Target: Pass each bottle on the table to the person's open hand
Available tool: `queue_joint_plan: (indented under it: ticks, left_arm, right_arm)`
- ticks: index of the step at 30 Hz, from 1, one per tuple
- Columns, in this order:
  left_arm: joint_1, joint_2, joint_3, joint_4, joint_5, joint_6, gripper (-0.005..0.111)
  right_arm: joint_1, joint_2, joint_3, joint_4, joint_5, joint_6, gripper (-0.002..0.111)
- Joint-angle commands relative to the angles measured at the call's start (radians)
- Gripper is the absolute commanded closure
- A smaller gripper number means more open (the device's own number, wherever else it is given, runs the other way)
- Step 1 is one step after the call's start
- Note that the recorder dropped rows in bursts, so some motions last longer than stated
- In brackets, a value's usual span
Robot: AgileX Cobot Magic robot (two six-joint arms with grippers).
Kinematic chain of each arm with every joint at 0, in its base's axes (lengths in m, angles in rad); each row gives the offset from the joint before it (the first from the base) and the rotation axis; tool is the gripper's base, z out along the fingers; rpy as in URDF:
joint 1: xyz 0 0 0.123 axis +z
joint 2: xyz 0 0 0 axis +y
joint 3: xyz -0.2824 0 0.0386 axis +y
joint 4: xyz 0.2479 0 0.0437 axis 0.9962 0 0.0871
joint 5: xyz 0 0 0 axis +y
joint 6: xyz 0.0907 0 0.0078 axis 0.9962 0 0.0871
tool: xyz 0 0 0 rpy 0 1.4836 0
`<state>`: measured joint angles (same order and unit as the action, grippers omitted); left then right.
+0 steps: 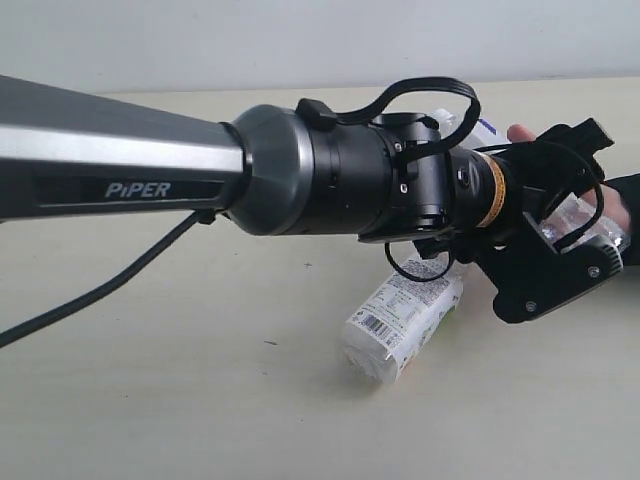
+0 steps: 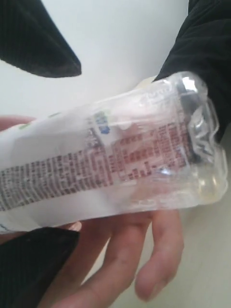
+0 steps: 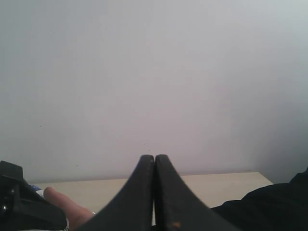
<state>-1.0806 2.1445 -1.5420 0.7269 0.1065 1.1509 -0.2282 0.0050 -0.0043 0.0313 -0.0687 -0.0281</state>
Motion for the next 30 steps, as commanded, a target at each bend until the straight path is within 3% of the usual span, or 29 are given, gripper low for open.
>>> queue_joint_plan:
  ticks: [1,12,15,22,24,26,29,30]
  left_arm:
    - [-0.011,-0.066,-0.006,-0.005,0.063,-0.012,0.026]
    - [-0.017,-0.219,-0.006,-0.007,0.406,-0.195,0.026]
    - [-0.032,-0.263,-0.006,-0.007,0.565,-0.227,0.026]
    - [-0.031,-0.383,-0.006,0.007,0.785,-0.632,0.03]
    - [-0.022,-0.408,-0.006,0.013,0.818,-0.698,0.037]
    - [-0.007,-0.447,-0.006,0.013,0.855,-0.842,0.056]
    - [0.014,-0.521,-0.006,0.001,0.939,-0.991,0.102]
    - [0.02,-0.537,-0.006,-0.017,0.948,-1.004,0.106]
  right_arm:
    - [-0.005,-0.005,0.004,-0.004,-0.007,-0.003,0.108]
    - [-0.005,-0.005,0.004,-0.004,-0.007,-0.003,0.108]
    - [-0.005,-0.005,0.004,-0.004,-0.007,-0.003,0.108]
    - [-0.005,-0.005,0.004,-0.004,-0.007,-0.003,0.108]
    - [-0.005,-0.005,0.004,-0.004,-0.007,-0.003,0.108]
    - [-0.005,-0.005,0.004,-0.004,-0.007,-0.003,0.108]
    - [-0.005,-0.005,0.004,-0.004,-0.017,-0.003,0.108]
    - [-0.005,-0.005,0.004,-0.004,-0.015,-0.003,0.108]
